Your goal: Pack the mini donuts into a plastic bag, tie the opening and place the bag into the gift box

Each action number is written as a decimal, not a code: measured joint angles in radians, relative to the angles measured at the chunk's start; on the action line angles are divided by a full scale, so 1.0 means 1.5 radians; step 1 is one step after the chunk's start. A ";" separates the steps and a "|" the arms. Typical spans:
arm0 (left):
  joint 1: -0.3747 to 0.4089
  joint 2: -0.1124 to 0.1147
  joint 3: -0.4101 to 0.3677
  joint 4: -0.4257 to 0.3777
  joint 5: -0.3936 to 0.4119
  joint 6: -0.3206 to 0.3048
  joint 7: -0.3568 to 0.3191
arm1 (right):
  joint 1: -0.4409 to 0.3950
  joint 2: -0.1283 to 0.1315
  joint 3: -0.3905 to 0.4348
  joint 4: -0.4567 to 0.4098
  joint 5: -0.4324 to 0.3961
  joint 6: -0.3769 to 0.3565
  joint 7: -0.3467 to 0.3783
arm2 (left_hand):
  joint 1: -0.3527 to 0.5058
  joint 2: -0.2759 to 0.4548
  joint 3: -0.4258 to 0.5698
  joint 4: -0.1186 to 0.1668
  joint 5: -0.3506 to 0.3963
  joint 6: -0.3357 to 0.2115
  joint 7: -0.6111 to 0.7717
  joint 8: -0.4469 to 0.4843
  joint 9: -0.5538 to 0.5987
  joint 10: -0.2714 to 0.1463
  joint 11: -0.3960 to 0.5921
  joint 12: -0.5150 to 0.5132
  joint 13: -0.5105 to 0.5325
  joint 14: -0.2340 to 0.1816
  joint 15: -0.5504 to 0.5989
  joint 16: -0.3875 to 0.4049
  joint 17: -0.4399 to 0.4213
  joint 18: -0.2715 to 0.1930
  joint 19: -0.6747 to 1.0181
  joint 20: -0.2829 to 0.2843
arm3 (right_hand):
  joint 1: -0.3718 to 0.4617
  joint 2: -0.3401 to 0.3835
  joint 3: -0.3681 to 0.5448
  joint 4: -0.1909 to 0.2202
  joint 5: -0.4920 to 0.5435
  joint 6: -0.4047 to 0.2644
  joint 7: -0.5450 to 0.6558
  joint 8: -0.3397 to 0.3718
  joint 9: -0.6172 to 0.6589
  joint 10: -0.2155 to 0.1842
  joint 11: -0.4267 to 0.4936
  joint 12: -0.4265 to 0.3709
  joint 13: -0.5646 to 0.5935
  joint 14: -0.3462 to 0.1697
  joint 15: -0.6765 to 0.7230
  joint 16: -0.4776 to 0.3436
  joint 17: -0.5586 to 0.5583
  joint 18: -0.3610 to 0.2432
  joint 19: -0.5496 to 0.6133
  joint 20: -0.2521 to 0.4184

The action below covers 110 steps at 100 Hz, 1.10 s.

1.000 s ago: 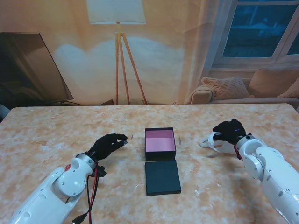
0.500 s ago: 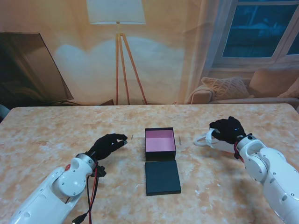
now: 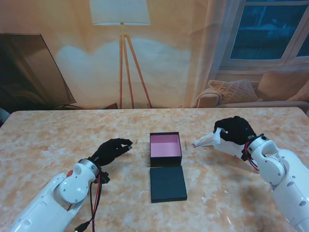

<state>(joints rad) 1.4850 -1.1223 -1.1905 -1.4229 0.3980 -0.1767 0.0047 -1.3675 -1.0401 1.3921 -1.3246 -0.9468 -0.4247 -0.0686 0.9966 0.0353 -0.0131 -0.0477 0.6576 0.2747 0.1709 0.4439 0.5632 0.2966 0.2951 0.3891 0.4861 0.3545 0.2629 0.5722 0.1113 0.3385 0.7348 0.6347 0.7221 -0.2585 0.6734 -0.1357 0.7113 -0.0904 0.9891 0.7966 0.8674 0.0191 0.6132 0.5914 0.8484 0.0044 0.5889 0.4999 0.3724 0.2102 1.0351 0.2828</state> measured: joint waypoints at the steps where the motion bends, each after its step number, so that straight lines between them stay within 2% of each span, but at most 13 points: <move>1: 0.000 0.000 0.000 0.000 0.000 -0.001 0.000 | 0.000 0.000 0.001 -0.001 0.000 -0.001 0.000 | 0.000 0.000 0.000 0.000 0.000 0.000 0.000 0.000 0.000 0.000 0.000 0.000 0.000 0.003 0.000 0.000 0.000 0.000 0.000 0.000 | 0.000 0.000 0.000 0.000 0.000 0.000 0.000 0.000 0.000 0.000 0.000 0.000 0.000 0.000 -0.001 0.000 0.000 0.000 0.000 0.000; 11: 0.002 0.000 -0.003 -0.003 -0.001 -0.006 -0.001 | -0.005 0.000 0.015 -0.018 0.004 -0.022 0.012 | 0.000 0.000 0.000 0.000 0.000 0.000 0.000 0.000 0.000 0.000 0.000 0.001 0.000 0.003 0.007 0.001 0.000 0.000 0.000 0.000 | 0.000 0.000 0.000 0.000 0.000 0.000 0.000 0.005 0.000 -0.001 0.000 0.000 0.001 -0.001 -0.008 0.000 0.000 -0.001 -0.001 0.000; 34: 0.007 0.000 -0.008 -0.008 -0.010 -0.009 -0.005 | -0.011 0.001 0.042 -0.055 0.066 -0.077 0.087 | 0.000 0.000 0.000 0.000 0.008 0.000 0.000 0.000 0.000 0.000 0.000 0.001 0.000 0.003 0.007 0.001 0.000 0.000 0.000 0.000 | 0.000 0.000 0.001 0.000 0.002 0.000 0.000 0.019 0.001 -0.002 0.000 0.000 0.008 -0.006 -0.024 0.000 0.005 -0.016 -0.017 -0.007; 53: 0.011 0.002 -0.013 -0.014 -0.013 -0.016 -0.016 | -0.011 0.003 0.054 -0.069 0.096 -0.106 0.113 | 0.000 0.000 0.000 0.000 0.008 0.000 0.000 0.001 0.000 0.000 0.000 0.001 0.000 0.003 0.008 0.002 0.000 0.000 0.000 0.000 | 0.000 -0.005 0.003 0.000 0.006 0.000 -0.004 0.026 0.001 -0.013 -0.009 0.000 0.027 -0.018 -0.044 0.000 0.014 -0.034 -0.043 -0.022; 69: 0.020 0.006 -0.021 -0.032 -0.018 -0.020 -0.032 | -0.012 0.005 0.063 -0.081 0.114 -0.116 0.123 | 0.000 0.000 0.000 0.000 0.008 0.000 0.000 0.001 0.000 0.000 0.000 0.001 0.000 0.003 0.009 0.003 0.001 0.000 0.000 0.000 | 0.000 -0.009 0.003 0.000 0.012 0.000 -0.011 0.026 0.014 -0.020 -0.027 0.000 0.031 -0.023 -0.066 -0.009 0.023 -0.041 -0.055 -0.030; 78: 0.023 0.009 -0.024 -0.042 -0.018 -0.024 -0.043 | -0.016 0.005 0.067 -0.091 0.131 -0.120 0.128 | 0.000 0.000 0.000 0.000 0.008 0.000 0.000 0.001 0.000 0.001 0.000 0.001 0.000 0.003 0.028 0.017 0.003 -0.001 0.003 0.000 | 0.000 -0.010 0.008 -0.011 0.013 0.000 -0.012 0.026 0.018 -0.020 -0.027 0.000 0.033 -0.023 -0.068 -0.009 0.024 -0.041 -0.055 -0.030; 110: 0.022 0.020 -0.026 -0.089 -0.010 -0.034 -0.080 | -0.033 0.005 0.075 -0.127 0.165 -0.130 0.148 | 0.000 -0.009 0.000 0.000 0.006 0.006 0.000 0.001 -0.001 0.008 0.000 0.010 0.000 0.003 0.059 0.053 0.004 -0.003 0.020 0.000 | 0.000 -0.010 0.009 -0.011 0.013 0.000 -0.012 0.026 0.019 -0.020 -0.028 0.000 0.033 -0.023 -0.068 -0.009 0.025 -0.041 -0.056 -0.037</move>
<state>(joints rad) 1.5183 -1.0926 -1.2301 -1.5559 0.3823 -0.2283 -0.1150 -1.4163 -1.0321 1.5045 -1.5154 -0.6991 -0.6193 0.1540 0.9967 0.0221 -0.0131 -0.0477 0.6661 0.2841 0.1712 0.4453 0.5623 0.3089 0.2950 0.4044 0.4862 0.3588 0.3515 0.6510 0.1175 0.3346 0.7650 0.6347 0.7221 -0.2736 0.6863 -0.1520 0.7307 -0.0901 0.9712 0.8356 0.8952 -0.0116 0.5713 0.5917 0.8986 -0.0307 0.4872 0.4859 0.4097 0.1489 0.9504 0.2273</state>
